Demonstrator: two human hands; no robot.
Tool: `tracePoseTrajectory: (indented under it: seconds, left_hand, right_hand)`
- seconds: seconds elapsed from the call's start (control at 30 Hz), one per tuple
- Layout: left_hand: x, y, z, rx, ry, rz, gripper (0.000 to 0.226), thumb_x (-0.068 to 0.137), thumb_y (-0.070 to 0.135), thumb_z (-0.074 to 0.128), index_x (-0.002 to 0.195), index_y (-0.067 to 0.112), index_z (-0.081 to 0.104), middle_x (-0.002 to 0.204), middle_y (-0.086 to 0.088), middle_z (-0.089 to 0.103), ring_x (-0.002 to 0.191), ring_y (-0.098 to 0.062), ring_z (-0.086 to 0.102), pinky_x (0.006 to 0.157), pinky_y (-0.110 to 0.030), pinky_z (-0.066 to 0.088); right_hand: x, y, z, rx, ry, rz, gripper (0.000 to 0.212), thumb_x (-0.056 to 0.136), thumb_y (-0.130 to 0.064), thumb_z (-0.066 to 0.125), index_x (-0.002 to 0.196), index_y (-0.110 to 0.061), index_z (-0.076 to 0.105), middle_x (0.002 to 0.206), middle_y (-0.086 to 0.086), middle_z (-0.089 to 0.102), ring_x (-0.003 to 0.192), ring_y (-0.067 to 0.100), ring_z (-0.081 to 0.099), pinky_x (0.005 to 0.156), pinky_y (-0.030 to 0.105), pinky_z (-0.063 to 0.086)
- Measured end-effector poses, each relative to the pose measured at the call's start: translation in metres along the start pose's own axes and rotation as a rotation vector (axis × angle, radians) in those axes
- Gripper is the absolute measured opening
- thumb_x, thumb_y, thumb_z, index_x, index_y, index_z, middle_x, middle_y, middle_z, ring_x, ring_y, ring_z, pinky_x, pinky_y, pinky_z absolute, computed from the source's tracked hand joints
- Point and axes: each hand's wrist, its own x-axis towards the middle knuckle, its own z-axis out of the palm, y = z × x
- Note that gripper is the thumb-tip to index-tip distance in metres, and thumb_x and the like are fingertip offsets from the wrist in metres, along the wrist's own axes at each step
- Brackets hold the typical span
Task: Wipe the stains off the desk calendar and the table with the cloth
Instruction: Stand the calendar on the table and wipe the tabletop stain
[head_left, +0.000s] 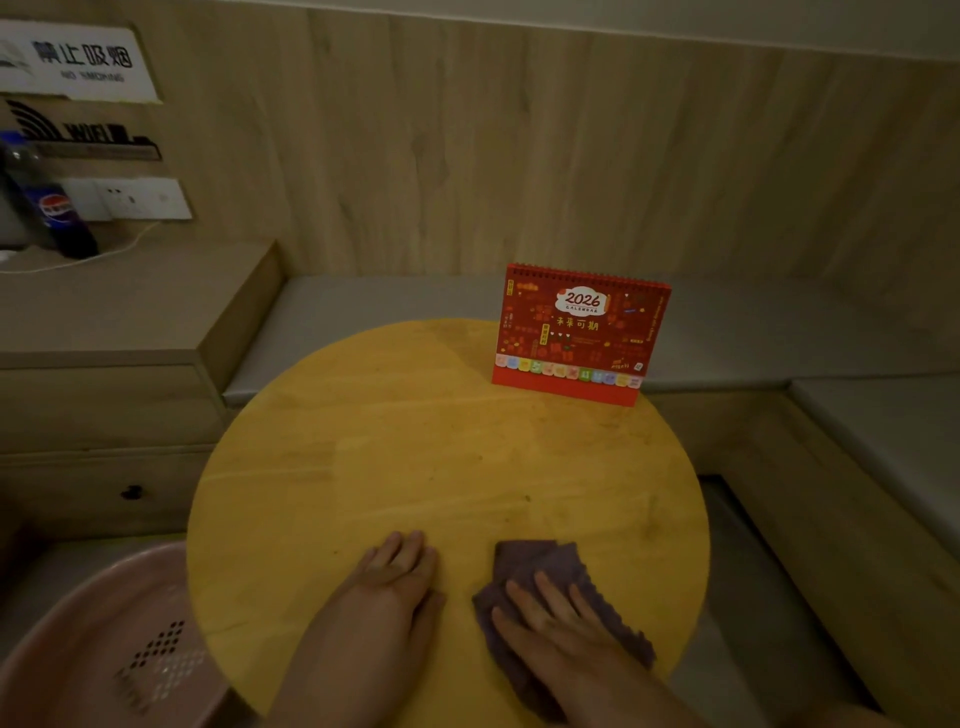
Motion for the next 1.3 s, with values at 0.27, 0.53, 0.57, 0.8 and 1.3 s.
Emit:
tracePoseTrajectory:
  seconds: [0.27,0.53,0.57,0.8,1.3]
  left_hand:
    - [0.001,-0.006,0.008,-0.037,-0.031,-0.005,0.057,0.107,0.043,0.036,0.161,0.024,0.031,0.171,0.003,0.02,0.157,-0.016,0.012,0.125,-0.027,0.005]
    - [0.001,-0.004,0.005,0.018,-0.038,0.02,0.057,0.108,0.042,0.034,0.161,0.02,0.031,0.171,-0.002,0.019,0.157,-0.019,0.013,0.126,-0.03,0.005]
    - [0.002,-0.006,0.006,0.018,-0.039,0.02,0.058,0.108,0.044,0.031,0.162,0.022,0.027,0.172,0.0,0.015,0.158,-0.017,0.009,0.125,-0.028,0.001]
    - [0.002,-0.01,0.008,-0.008,0.008,0.039,0.057,0.107,0.04,0.035,0.159,0.016,0.036,0.169,-0.005,0.024,0.157,-0.023,0.018,0.125,-0.031,0.003]
    - [-0.033,-0.065,-0.039,-0.005,-0.161,-0.341,0.139,0.057,0.101,0.03,0.164,0.018,-0.005,0.171,0.002,-0.013,0.155,-0.02,-0.017,0.123,-0.037,-0.009]
  right_hand:
    - [0.037,0.012,-0.015,0.37,-0.174,-0.032,0.071,0.104,-0.036,0.041,0.159,-0.045,-0.003,0.164,-0.006,-0.027,0.153,0.024,-0.026,0.12,0.038,-0.022]
    - [0.16,0.029,-0.038,0.325,-0.005,0.076,0.072,0.101,-0.002,0.041,0.162,-0.03,0.014,0.172,0.006,0.001,0.157,0.026,-0.005,0.126,0.044,-0.002]
    - [0.177,0.031,-0.04,0.328,0.002,0.082,0.071,0.102,-0.002,0.041,0.162,-0.029,0.016,0.172,0.006,0.003,0.157,0.027,-0.004,0.126,0.045,-0.001]
    - [0.264,0.032,-0.057,0.334,0.005,0.066,0.061,0.105,-0.013,0.043,0.161,-0.026,0.022,0.17,0.01,0.01,0.156,0.032,0.003,0.125,0.052,0.004]
    - [0.068,-0.035,-0.028,0.273,0.038,-0.106,0.081,0.088,-0.034,0.047,0.161,-0.026,0.011,0.171,0.006,0.012,0.158,0.022,0.008,0.122,0.038,-0.007]
